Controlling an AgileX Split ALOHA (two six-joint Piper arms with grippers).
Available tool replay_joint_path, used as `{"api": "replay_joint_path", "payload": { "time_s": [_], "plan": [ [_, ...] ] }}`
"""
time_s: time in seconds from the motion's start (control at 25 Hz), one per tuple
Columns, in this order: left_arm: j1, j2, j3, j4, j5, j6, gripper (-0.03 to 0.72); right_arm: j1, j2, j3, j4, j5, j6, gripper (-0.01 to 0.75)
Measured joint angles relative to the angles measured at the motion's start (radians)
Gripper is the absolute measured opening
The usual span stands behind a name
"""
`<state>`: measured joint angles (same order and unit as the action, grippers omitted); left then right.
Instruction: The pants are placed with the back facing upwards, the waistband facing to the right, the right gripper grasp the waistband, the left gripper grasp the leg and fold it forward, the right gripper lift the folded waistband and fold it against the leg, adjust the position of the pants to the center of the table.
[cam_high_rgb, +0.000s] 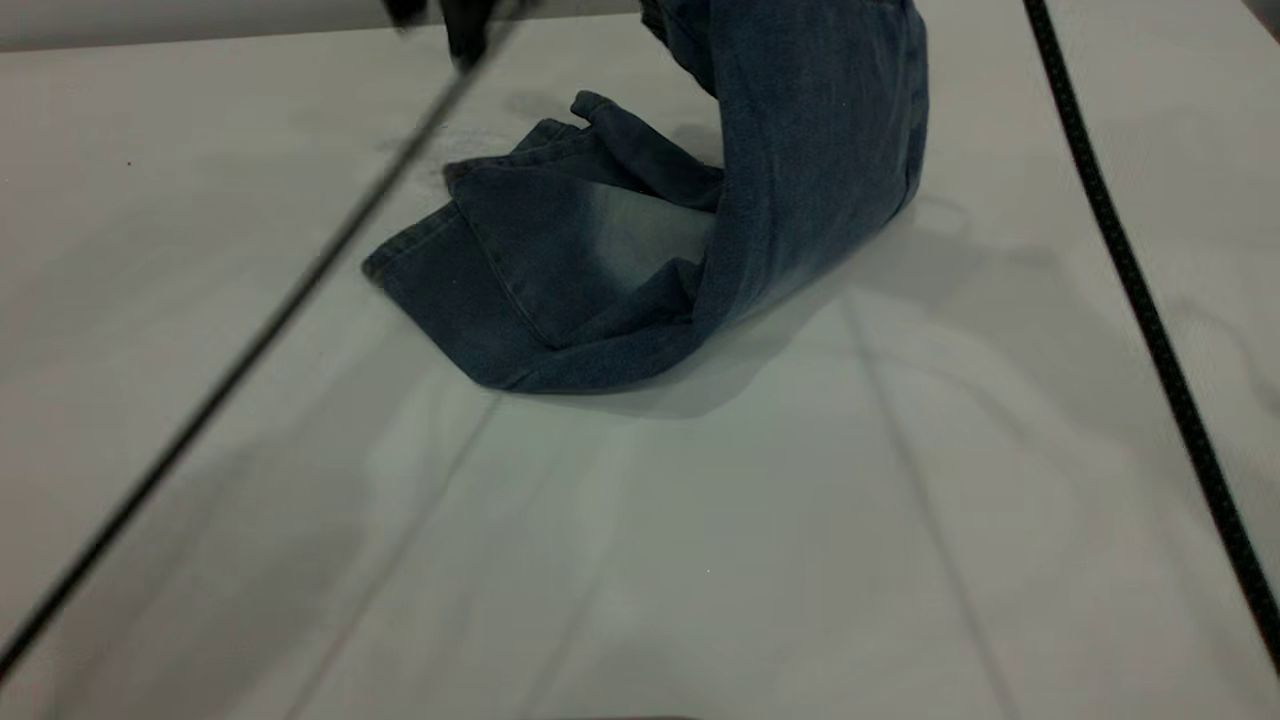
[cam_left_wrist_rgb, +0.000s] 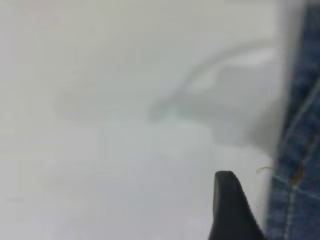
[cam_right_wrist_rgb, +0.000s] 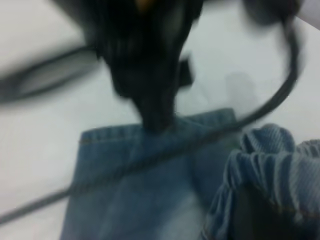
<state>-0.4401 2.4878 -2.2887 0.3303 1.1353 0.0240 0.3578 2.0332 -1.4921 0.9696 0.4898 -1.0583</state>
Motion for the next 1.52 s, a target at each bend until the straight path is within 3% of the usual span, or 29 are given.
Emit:
{"api": "replay_joint_path", "payload": {
  "time_s": [0.2,0.6,0.8,0.92,1.08,1.16,1.24,1.4,1.52],
  "plan": [
    [0.005,-0.057,-0.084,0.004,0.029,-0.016,0.379,0.068,0.0,0.0,0.075,-0.039,-0.072,0.083],
    [0.005,-0.065,-0.184,0.003,0.037,-0.016,0.379,0.19,0.138,0.0,0.346,-0.248,-0.286,0.083],
    [0.005,-0.065,-0.184,0.003,0.037,-0.017,0.379,0.21,0.199,0.0,0.632,-0.205,-0.423,0.109],
    [0.005,-0.065,-0.184,0.003,0.037,-0.017,0.379,0.21,0.211,0.0,0.74,-0.098,-0.444,0.205],
    [0.005,-0.065,-0.184,0.003,0.037,-0.024,0.379,0.21,0.211,0.0,0.801,0.032,-0.428,0.445],
    [0.005,-0.065,-0.184,0.003,0.037,-0.024,0.379,0.21,0.211,0.0,0.795,0.061,-0.405,0.559],
    [0.005,-0.065,-0.184,0.003,0.037,-0.018,0.379,0.202,0.21,0.0,0.751,0.064,-0.369,0.623],
    [0.005,-0.065,-0.184,-0.012,0.037,0.014,0.379,0.137,0.192,0.0,0.578,0.056,-0.231,0.634],
    [0.005,-0.066,-0.186,-0.102,0.037,0.086,0.379,0.031,0.168,-0.001,0.402,0.054,-0.071,0.603]
  ]
}}
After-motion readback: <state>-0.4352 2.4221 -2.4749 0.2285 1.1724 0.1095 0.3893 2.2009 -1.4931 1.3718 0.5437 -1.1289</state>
